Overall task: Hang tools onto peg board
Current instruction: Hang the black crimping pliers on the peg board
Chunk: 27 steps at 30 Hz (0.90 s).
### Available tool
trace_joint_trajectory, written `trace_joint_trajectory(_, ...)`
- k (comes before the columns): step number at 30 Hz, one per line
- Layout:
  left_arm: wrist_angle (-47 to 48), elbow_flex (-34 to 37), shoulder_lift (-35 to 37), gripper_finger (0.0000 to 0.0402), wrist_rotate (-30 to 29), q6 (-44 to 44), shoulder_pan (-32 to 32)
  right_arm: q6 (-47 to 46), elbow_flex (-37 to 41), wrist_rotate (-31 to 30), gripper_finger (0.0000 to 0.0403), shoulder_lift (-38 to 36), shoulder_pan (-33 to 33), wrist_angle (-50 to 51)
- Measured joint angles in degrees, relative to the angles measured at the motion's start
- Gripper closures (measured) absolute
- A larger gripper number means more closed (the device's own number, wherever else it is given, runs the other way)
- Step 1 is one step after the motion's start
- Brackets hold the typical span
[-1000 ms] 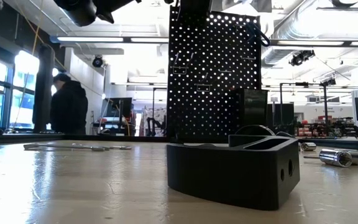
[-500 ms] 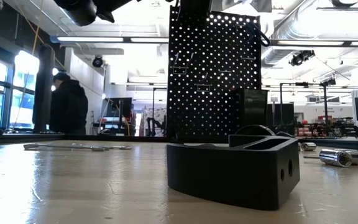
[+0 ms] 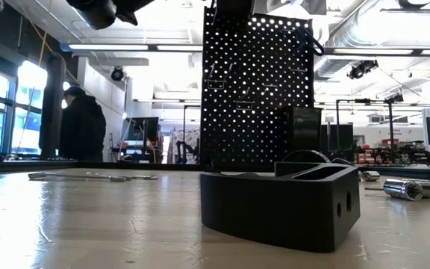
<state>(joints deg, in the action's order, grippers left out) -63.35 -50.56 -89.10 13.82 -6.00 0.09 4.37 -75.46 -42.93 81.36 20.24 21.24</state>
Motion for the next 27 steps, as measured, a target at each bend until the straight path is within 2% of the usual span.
trace_joint_trajectory(5, 0.12, 0.0, 0.02, 0.0378, 0.42, 0.13, 0.34, -2.0, 0.0, -2.7, 0.0247, -1.1, 2.05, 2.13)
trace_joint_trajectory(9, 0.63, 0.0, 0.02, 0.0378, 0.69, 0.1, 0.84, -5.89, -0.02, -3.03, 0.0221, -2.93, 3.33, 5.87)
trace_joint_trajectory(14, 4.78, 0.06, 0.02, 0.0378, 0.09, -1.19, 1.34, -13.53, -0.04, -6.53, 0.0218, -5.3, 5.71, 14.9)
trace_joint_trajectory(20, 13.23, 0.17, -0.69, 0.0378, -4.27, -3.64, 1.34, -25.92, -0.13, -11.36, 0.0218, -6.88, 9.47, 28.01)
trace_joint_trajectory(27, 9.1, 0.19, -9.15, 0.0378, -6.07, 2.03, 1.34, -35.96, -0.13, -15.66, 0.0217, -6.88, 13.23, 37.03)
